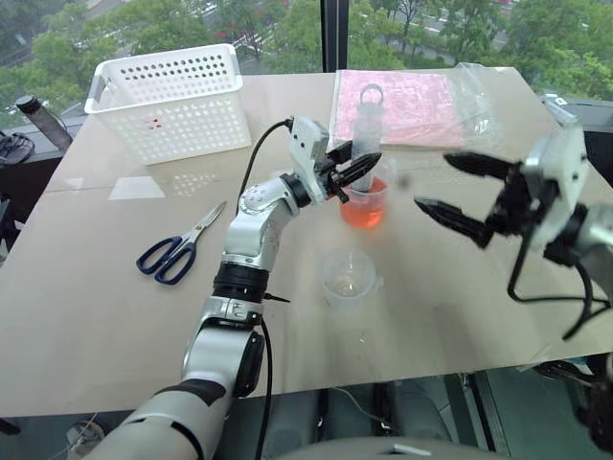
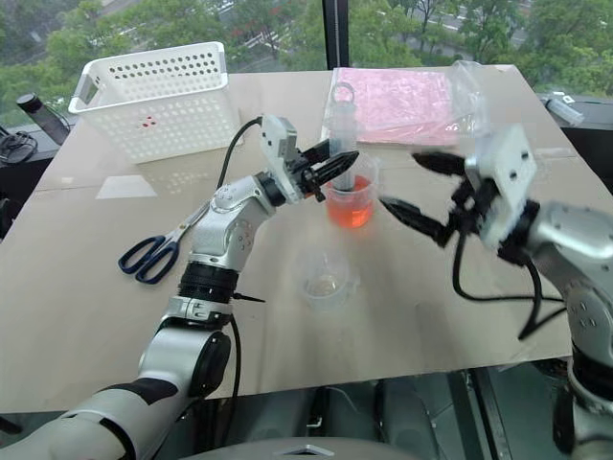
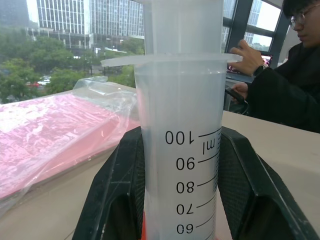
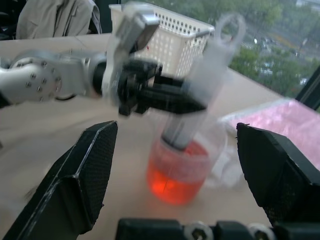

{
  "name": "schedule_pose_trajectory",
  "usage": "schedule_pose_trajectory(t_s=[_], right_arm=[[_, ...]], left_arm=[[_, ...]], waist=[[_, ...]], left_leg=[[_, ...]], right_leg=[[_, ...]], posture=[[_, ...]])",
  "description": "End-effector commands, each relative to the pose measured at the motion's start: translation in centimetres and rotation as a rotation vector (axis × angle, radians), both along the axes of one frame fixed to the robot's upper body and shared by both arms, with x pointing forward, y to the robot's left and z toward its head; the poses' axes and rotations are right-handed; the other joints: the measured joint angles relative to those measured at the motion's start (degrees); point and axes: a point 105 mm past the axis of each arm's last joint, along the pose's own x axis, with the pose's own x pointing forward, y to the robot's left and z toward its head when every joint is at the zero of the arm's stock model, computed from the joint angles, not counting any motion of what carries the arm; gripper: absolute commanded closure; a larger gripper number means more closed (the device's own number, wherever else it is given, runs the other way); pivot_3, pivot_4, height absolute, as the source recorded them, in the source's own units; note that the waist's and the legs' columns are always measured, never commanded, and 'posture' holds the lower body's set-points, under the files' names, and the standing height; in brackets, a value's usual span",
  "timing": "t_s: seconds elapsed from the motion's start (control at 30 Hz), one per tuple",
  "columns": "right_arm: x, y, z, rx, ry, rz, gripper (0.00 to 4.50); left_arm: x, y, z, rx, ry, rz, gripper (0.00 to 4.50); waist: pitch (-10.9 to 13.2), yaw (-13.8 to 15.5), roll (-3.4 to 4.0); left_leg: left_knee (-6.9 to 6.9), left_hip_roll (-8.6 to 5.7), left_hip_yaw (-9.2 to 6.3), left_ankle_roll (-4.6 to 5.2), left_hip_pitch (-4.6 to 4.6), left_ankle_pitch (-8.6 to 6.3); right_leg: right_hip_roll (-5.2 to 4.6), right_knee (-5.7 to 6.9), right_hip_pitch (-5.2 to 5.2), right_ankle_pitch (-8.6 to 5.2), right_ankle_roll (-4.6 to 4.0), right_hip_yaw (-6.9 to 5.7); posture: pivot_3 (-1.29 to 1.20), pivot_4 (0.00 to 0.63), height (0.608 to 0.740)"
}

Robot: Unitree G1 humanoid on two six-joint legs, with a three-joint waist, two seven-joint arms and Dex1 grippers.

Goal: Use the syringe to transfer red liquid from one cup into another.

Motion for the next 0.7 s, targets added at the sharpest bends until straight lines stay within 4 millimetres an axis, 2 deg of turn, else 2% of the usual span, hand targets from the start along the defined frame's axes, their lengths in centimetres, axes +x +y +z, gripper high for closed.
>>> schedule_pose_trajectory(t_s=[0.03,0.2,0.37,0.6,0.7], right_arm=[[-3.1,-0.6,1.5,0.022,-0.132,-0.01,0.44],[-5.0,-1.4,0.1,0.013,-0.089,-0.032,0.44],[-5.6,-2.0,-0.4,-0.017,-0.074,-0.059,0.44],[-5.6,-2.0,-0.5,-0.011,-0.072,-0.066,0.44],[-5.4,-2.1,-0.6,-0.016,-0.077,-0.079,0.44]], left_arm=[[-0.5,-0.1,1.8,-0.038,-0.062,-0.028,3.12],[-0.2,0.1,2.1,-0.059,-0.054,-0.025,3.12],[0.1,0.5,2.6,-0.055,-0.061,-0.026,3.12],[0.8,2.5,7.4,-0.289,-0.041,-0.01,3.12],[-0.1,2.6,8.5,-0.345,-0.025,-0.094,3.12]], waist=[[0.0,0.2,0.0],[0.0,0.1,0.0],[0.0,0.2,0.0],[0.0,0.2,-0.03],[0.0,0.2,-0.03]], left_leg=[[0.0,0.01,-0.01,0.0,0.01,0.0],[0.07,0.02,-0.02,0.0,0.0,0.0],[0.09,0.0,-0.04,0.07,0.12,-0.04],[0.1,0.02,-0.07,0.01,0.1,0.0],[0.12,0.01,-0.06,0.01,0.11,0.0]], right_leg=[[0.01,0.0,0.0,0.0,0.0,-0.01],[0.05,0.0,0.06,0.0,0.0,-0.01],[0.11,0.0,0.17,0.0,0.02,-0.04],[0.1,0.0,0.17,-0.01,0.02,-0.07],[0.11,-0.01,0.19,-0.01,0.02,-0.07]], posture=[[0.0,0.15,0.74],[0.0,0.15,0.74],[0.0,0.15,0.74],[0.0,0.15,0.74],[0.0,0.15,0.74]])
